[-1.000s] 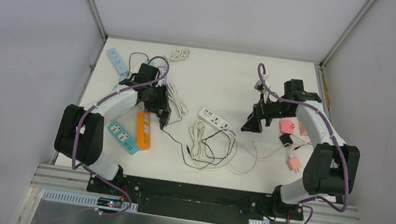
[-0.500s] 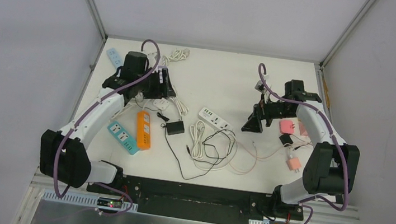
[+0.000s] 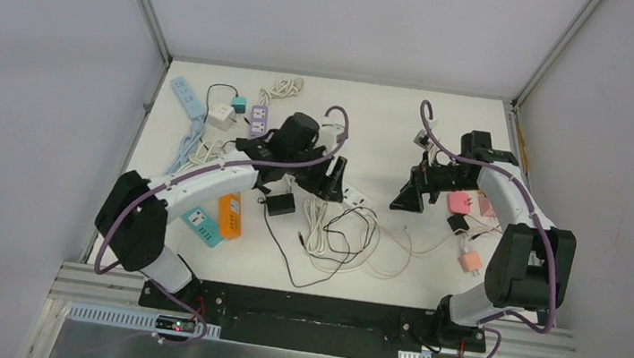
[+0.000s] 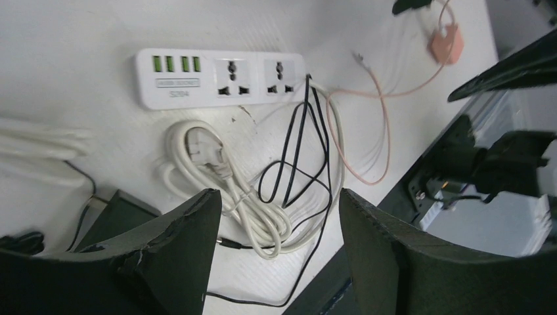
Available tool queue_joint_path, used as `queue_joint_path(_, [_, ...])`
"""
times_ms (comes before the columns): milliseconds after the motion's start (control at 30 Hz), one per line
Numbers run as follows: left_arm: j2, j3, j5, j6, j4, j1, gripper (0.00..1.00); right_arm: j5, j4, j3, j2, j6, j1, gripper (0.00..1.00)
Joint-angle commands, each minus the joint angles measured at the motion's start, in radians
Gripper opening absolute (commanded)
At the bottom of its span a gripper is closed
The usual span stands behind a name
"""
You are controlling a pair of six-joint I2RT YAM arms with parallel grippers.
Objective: Pull the plug off the socket
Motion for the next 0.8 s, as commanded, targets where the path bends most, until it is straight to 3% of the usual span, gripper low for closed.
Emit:
queue_joint_path(0, [0.086, 0.066, -0.097, 0.123, 0.040, -0.073, 0.65, -0.042, 0.028, -0.004, -0.003, 0.000, -0.017, 0.95])
queue_joint_path(367, [0.225, 0.122, -0.107, 0.129, 0.069, -0.159, 0.64, -0.049, 0.034, -0.008, -0.004, 0.006, -0.035, 0.95])
queue_joint_path(667, [0.183, 0.088, -0.181, 0.105, 0.112, -0.162, 0.64, -0.031, 0.054, -0.018, 0.001, 0.022, -0.034, 0.95])
queue_joint_path(767, [0.139, 0.046, -0.246, 0.058, 0.150, -0.150, 0.65, 0.024, 0.163, -0.051, 0.004, 0.139, -0.034, 0.94])
